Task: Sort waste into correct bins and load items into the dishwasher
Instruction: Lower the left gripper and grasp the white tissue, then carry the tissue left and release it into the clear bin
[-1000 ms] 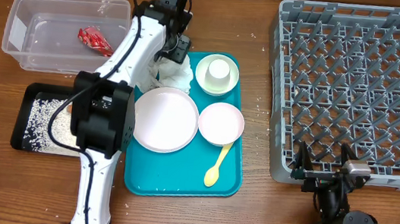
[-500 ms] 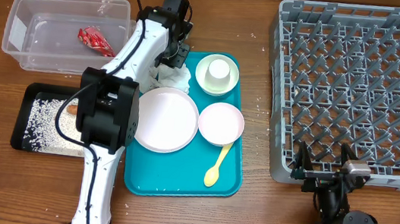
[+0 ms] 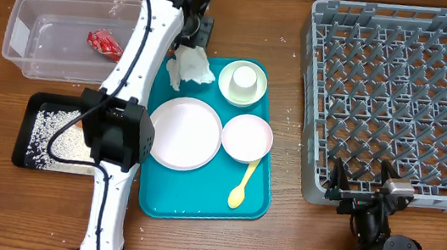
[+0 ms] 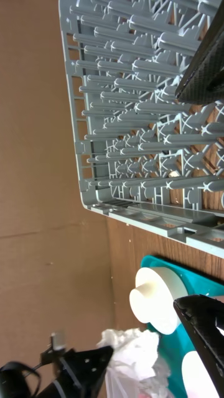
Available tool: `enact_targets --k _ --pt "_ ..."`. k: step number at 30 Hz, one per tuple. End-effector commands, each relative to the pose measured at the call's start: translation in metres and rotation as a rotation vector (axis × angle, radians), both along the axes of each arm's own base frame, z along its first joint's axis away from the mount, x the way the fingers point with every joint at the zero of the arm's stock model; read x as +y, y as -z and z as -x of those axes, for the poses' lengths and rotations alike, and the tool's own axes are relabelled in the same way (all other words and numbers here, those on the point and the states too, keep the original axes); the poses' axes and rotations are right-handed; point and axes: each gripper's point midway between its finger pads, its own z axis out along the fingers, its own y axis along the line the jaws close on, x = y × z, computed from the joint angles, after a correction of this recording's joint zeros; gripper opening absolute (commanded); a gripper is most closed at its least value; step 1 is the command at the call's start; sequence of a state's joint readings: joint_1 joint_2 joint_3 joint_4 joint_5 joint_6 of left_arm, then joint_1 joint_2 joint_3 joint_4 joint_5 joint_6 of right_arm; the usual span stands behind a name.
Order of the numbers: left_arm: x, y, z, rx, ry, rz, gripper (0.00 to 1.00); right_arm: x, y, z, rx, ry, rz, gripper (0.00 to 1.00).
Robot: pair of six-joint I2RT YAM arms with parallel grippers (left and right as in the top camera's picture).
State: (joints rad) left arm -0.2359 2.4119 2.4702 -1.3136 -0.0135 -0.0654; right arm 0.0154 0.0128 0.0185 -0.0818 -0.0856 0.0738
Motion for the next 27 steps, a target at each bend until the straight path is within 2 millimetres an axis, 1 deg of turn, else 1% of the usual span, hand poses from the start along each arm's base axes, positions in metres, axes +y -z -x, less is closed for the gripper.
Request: enact_targets --k 1,7,9,11,13,16,20,22,24,25,27 --pt "-0.012 -0.021 0.005 -0.003 -0.014 0.072 0.04 -0.001 0.002 0.0 -0.002 0.006 0.003 1.0" --pt "-0.013 -0.017 0.029 0.097 -0.024 0.086 0.04 -0.001 0.002 0.0 -0.002 0.006 0.003 1.0" --pt "-0.009 -0.018 0.032 0.105 -0.045 0.075 0.04 -0.001 0.002 0.0 -0.002 0.006 0.003 1.0" --pt "-0.005 -0.024 0.031 0.093 -0.063 0.081 0.04 -0.001 0.002 0.0 -0.002 0.006 0.003 1.0" --pt "0.002 -0.033 0.028 0.068 -0.091 0.094 0.04 -0.001 0.002 0.0 -0.002 0.006 0.003 1.0" --pt "0.018 -0.057 0.023 0.005 -0.134 0.116 0.04 -0.001 0.002 0.0 -0.002 0.006 0.003 1.0" --pt "0.051 -0.097 0.018 -0.1 -0.205 0.138 0.04 -0.001 0.002 0.0 -0.002 0.006 0.003 1.0" --pt "0.081 -0.117 0.017 -0.156 -0.288 0.131 0.04 -0.001 0.002 0.0 -0.002 0.006 0.003 1.0" --pt "0.109 -0.132 0.016 -0.203 -0.343 0.135 0.04 -0.001 0.002 0.0 -0.002 0.006 0.003 1.0" --pt "0.13 -0.14 0.014 -0.232 -0.387 0.138 0.04 -0.001 0.002 0.0 -0.002 0.006 0.003 1.0" --pt "0.157 -0.144 0.012 -0.256 -0.448 0.14 0.04 -0.001 0.002 0.0 -0.002 0.006 0.003 1.0"
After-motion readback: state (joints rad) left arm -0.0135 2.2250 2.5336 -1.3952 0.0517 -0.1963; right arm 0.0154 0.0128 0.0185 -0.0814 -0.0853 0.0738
